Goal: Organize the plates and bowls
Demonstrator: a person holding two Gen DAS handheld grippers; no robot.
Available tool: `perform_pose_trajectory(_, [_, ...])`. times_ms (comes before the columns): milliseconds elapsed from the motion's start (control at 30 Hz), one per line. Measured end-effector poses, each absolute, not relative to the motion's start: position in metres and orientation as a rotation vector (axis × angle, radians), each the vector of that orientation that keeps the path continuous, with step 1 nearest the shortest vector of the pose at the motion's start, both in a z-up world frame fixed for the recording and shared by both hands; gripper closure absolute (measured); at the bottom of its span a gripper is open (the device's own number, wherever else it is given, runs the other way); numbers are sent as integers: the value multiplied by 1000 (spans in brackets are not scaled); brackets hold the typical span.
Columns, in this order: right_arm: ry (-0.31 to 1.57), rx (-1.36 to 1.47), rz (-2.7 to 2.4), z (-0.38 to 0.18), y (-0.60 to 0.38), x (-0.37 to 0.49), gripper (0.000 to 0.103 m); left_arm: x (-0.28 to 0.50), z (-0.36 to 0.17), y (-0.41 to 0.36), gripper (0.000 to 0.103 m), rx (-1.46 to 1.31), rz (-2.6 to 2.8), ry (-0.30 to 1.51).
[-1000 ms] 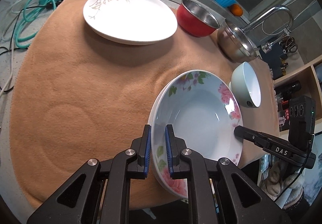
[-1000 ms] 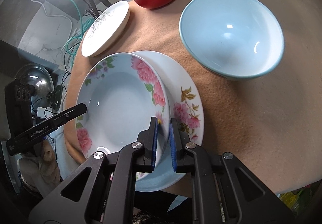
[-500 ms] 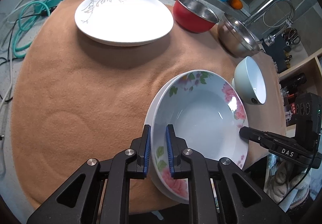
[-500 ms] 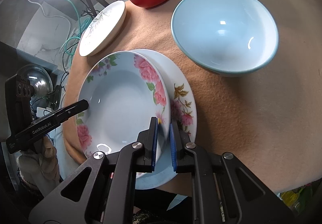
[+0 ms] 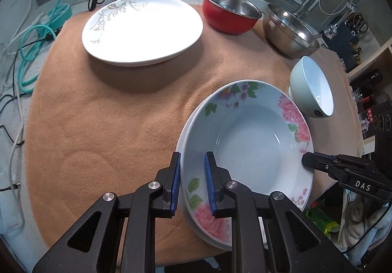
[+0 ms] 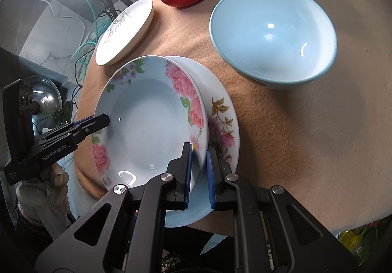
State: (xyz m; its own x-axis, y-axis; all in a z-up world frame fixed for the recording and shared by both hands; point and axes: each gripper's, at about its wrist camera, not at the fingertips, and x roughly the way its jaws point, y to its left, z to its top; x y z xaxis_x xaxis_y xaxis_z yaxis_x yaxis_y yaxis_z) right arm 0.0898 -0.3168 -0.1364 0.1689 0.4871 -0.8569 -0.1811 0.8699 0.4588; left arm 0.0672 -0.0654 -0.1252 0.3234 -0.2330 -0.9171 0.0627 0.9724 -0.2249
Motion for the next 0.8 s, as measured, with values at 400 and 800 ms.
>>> perform_pose_trajectory(400, [1316,267,446,-134,-325,82,91,66,-126,-82,84,-100,-221,1233])
perform_pose_trajectory(800, [1304,200,416,-131,-321,80,90,71,-126,-94,84,-39,-235,1240])
